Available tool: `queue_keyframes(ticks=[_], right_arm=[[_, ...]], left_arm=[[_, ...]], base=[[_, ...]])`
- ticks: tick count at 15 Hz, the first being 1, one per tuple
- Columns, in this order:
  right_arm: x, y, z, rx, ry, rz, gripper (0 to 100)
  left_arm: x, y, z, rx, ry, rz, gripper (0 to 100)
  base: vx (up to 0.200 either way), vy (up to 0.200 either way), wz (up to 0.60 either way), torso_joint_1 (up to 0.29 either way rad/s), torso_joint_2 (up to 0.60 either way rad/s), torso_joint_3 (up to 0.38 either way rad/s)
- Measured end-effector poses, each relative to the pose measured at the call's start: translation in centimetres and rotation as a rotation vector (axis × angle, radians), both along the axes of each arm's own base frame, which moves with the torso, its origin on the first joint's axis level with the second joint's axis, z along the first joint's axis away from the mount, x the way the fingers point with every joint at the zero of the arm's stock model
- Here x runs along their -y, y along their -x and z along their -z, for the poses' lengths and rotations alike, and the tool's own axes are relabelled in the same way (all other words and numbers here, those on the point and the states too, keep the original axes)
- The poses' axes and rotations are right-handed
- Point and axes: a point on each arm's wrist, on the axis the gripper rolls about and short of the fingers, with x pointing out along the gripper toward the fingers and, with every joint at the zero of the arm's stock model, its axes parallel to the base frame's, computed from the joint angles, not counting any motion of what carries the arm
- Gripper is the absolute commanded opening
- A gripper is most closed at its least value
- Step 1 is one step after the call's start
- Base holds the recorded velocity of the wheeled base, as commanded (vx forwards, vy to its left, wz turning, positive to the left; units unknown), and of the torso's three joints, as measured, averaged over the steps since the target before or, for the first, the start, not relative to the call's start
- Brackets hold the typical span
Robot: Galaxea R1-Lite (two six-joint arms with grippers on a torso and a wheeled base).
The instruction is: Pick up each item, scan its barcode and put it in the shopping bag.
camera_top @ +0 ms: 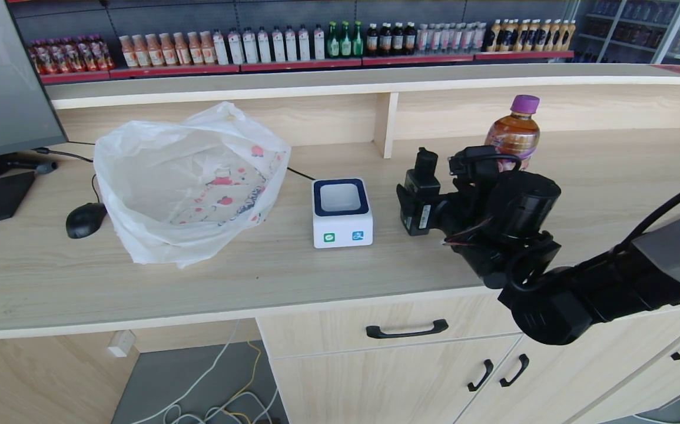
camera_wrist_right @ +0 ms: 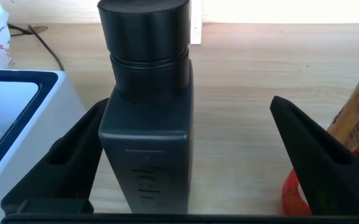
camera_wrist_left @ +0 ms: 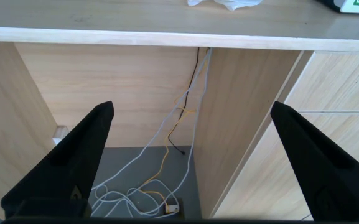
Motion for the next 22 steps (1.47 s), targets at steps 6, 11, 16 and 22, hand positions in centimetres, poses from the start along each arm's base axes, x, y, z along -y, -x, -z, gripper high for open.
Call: queue_keyframes(ticks=[6, 11, 16, 22], right_arm=[[-0.1, -0.4, 0.8, -0.015, 0.006, 0.000, 100], [-0.4, -1.0, 1.1, -0.014, 0.004, 0.000, 100], [-0.8, -1.7, 1.2, -0.004, -0.001, 0.000, 100], [-0.8, -1.7, 1.5, -0.010, 0.000, -0.001, 0]], left_arm=[[0.0, 0.0, 0.0, 0.000, 0.000, 0.000, 100], [0.0, 0.0, 0.0, 0.000, 0.000, 0.000, 100], [0.0, 0.0, 0.0, 0.000, 0.000, 0.000, 100], [0.0, 0.0, 0.0, 0.000, 0.000, 0.000, 100]], base=[[0.000, 0.000, 0.00, 0.000, 0.00, 0.000], [0.000, 0.000, 0.00, 0.000, 0.00, 0.000], [0.000, 0.000, 0.00, 0.000, 0.00, 0.000], [0.000, 0.000, 0.00, 0.000, 0.00, 0.000]])
